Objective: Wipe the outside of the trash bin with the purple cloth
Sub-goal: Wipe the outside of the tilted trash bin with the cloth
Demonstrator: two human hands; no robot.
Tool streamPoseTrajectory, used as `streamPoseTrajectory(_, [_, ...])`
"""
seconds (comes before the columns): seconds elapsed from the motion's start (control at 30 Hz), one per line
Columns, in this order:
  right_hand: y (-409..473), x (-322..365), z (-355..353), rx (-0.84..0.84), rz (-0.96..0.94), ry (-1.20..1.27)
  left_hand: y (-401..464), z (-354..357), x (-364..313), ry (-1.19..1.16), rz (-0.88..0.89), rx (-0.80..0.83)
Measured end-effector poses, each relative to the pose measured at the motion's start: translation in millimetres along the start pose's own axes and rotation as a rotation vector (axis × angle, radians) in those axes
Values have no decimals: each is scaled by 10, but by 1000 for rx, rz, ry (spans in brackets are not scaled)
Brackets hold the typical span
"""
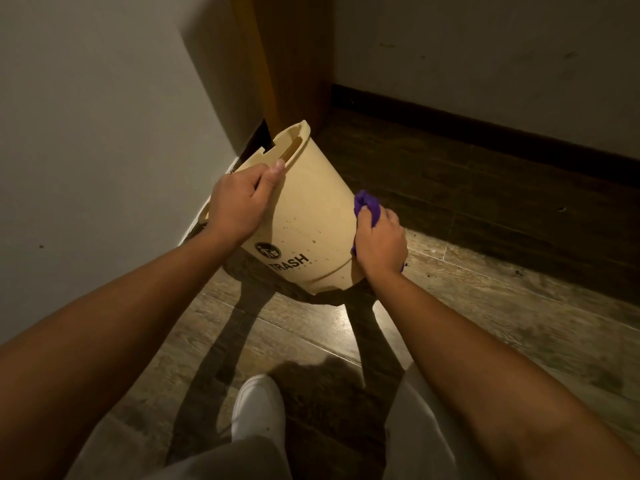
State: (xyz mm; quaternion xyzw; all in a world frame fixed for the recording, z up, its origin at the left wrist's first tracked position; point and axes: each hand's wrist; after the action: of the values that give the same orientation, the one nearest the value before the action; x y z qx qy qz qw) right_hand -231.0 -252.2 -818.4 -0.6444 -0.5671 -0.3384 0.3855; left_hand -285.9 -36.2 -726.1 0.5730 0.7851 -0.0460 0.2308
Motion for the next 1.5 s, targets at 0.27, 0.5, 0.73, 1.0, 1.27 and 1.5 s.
streamPoseTrajectory(0.27, [122, -266, -103, 112, 316, -37, -17, -23, 30, 17, 22, 25])
streamPoseTrajectory(0.5, [271, 64, -393, -22, 263, 129, -89, -44, -125, 107, 106, 33])
streamPoseTrajectory(0.73, [243, 1223, -198, 50, -249, 465, -30, -65, -211, 99, 135, 89])
streamPoseTrajectory(1.0, [-197, 1245, 238, -45, -278, 417, 42, -65, -231, -13, 66, 67])
streamPoseTrajectory(1.27, [-580, 974, 431, -89, -396, 289, 113, -99, -216, -62, 38, 101])
streamPoseTrajectory(1.5, [-735, 796, 543, -29, -511, 236, 179, -114, -228, -92, -2, 146])
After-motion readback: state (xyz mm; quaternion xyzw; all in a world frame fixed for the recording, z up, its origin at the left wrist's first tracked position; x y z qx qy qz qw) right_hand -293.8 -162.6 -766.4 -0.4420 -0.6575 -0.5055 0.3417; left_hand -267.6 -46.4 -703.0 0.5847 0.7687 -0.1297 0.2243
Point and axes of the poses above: each hand's wrist, its own y-axis towards the middle knuckle, its own z-axis out of the palm, x = y × z, and after that the axes turned 14 degrees about y, right-handed
